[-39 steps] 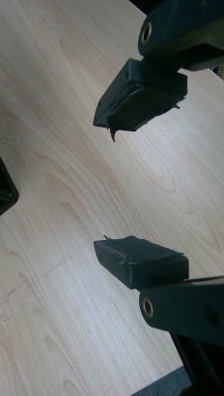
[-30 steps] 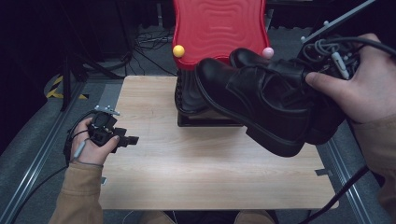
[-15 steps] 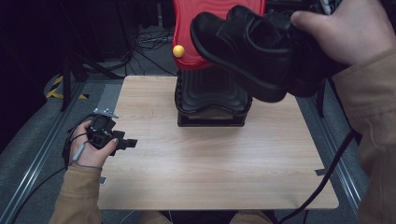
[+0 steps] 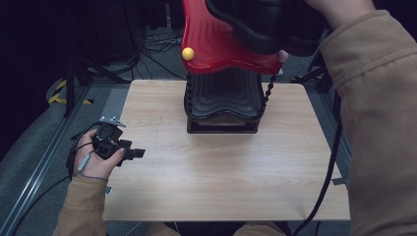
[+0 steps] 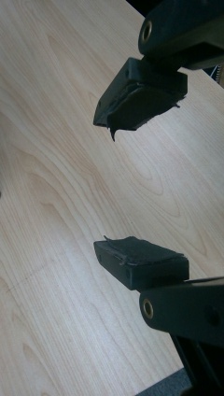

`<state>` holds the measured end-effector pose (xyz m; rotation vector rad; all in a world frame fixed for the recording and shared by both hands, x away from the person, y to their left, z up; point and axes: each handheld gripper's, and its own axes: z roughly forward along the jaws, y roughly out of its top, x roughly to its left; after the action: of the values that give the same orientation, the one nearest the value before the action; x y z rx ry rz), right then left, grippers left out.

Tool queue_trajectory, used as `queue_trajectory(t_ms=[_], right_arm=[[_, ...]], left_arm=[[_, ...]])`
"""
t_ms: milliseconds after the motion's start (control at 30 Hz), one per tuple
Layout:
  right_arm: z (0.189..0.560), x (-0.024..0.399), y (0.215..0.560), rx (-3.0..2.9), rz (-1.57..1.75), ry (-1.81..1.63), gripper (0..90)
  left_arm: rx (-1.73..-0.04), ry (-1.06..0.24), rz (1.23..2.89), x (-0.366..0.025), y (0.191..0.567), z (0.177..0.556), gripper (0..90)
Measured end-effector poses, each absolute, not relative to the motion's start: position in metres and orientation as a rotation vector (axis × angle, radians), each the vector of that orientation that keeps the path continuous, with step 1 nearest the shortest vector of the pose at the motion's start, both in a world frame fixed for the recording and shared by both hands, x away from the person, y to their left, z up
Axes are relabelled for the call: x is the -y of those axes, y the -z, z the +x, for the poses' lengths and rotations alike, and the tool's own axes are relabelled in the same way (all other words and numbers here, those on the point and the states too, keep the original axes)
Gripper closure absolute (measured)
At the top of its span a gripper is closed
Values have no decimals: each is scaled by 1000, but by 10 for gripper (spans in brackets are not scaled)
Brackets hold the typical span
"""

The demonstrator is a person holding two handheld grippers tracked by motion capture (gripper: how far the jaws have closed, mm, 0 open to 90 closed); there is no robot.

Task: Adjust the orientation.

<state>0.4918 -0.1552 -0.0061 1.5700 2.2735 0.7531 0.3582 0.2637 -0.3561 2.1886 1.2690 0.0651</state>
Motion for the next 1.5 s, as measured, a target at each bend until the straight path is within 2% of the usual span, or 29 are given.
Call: queue_trajectory(t_ms=[200, 467, 700, 1067, 1167, 1233, 1333, 1500], right_arm=[[513, 135, -1, -2174, 1613, -763, 827], [539, 116, 14, -2097, 1597, -759, 826], [557, 104, 42, -2039, 1598, -796, 823], [567, 98, 79, -2030, 1648, -832, 788], [568, 94, 90, -2062, 1640, -837, 688], [566, 93, 90, -2060, 1630, -828, 667], [560, 94, 90, -2092, 1625, -863, 543], [542, 104, 81, -2128, 1593, -913, 505]], left_arm=[[-1271, -63, 2175, -269, 356, 357, 353], [-1261, -62, 2161, -271, 355, 357, 353], [-1265, -63, 2149, -275, 354, 358, 352], [-1254, -61, 2171, -269, 355, 360, 352], [-1252, -59, 2173, -267, 355, 361, 352], [-1255, -59, 2174, -266, 355, 362, 352], [-1246, -60, 2184, -264, 356, 364, 352], [-1239, -52, 2193, -258, 355, 364, 352]])
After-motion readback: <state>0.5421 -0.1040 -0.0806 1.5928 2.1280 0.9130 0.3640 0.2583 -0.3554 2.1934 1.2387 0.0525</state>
